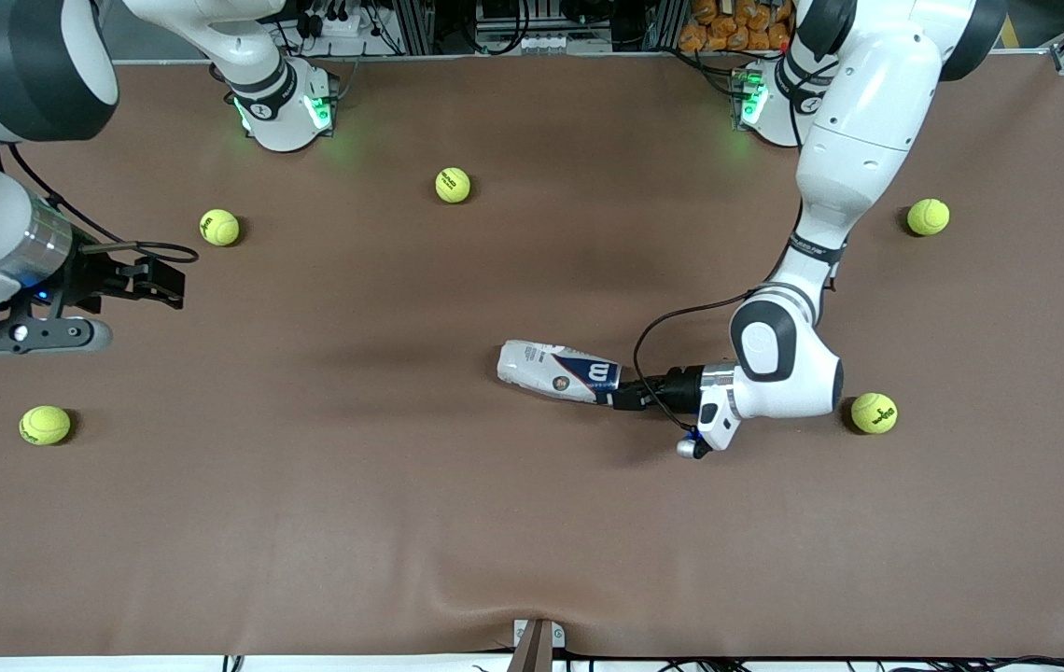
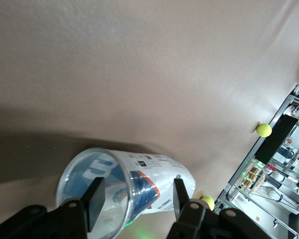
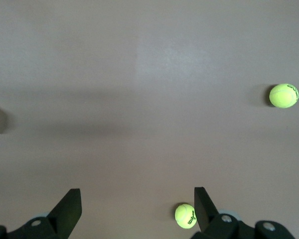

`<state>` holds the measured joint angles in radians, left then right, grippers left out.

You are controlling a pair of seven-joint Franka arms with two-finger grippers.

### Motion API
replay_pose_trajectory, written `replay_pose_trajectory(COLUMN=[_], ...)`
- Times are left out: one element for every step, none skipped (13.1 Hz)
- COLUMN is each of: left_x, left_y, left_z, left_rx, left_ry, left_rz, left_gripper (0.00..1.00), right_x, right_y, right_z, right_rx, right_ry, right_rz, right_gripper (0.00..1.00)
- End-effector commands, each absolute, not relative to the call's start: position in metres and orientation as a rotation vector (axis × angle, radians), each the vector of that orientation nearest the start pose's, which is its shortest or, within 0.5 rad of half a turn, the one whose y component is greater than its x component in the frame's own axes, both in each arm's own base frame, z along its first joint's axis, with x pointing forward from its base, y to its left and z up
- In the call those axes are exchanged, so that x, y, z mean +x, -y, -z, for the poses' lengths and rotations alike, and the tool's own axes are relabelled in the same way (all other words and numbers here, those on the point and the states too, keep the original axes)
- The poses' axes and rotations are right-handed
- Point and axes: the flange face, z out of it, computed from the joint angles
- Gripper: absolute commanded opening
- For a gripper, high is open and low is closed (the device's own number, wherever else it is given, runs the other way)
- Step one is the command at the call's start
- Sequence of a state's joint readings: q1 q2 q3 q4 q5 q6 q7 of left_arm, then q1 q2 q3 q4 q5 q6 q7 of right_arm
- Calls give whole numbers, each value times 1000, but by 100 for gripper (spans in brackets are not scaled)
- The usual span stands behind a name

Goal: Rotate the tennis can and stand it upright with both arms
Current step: 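Grasp the can's open end with the left gripper and lift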

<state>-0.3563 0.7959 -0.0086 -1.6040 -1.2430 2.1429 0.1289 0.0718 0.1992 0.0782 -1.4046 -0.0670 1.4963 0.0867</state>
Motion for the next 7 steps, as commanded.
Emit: replay_pose_trajectory(left_x=[623,622,622,623,623,626,628], left_y=[287,290,290,290,290,291,292], left_z=[-155,-156,-156,-157,-159,-165,-172], left_rx=[2142,2135,2133,2133,2133,2132,2130], left_ry=[-442,-444,-444,-443,-440,-434,-433], left_rz=[380,382,380,379,376,367,363], left_gripper=[40,29,19,9,2,0,0], right_x=[588,589,588,586,581,572,564], right_y=[-57,-48,-39,-31,-28,-26,-21], right_z=[-589,-589,-590,-593,-596,-598,-597], right_rx=[-3213,-3206,-3198,-3192,-3177,-3153,-3126], right_ry=[48,65,65,46,34,21,3], right_rz=[-165,-166,-168,-164,-162,-165,-178], right_gripper=[100,100,100,100,100,100,100])
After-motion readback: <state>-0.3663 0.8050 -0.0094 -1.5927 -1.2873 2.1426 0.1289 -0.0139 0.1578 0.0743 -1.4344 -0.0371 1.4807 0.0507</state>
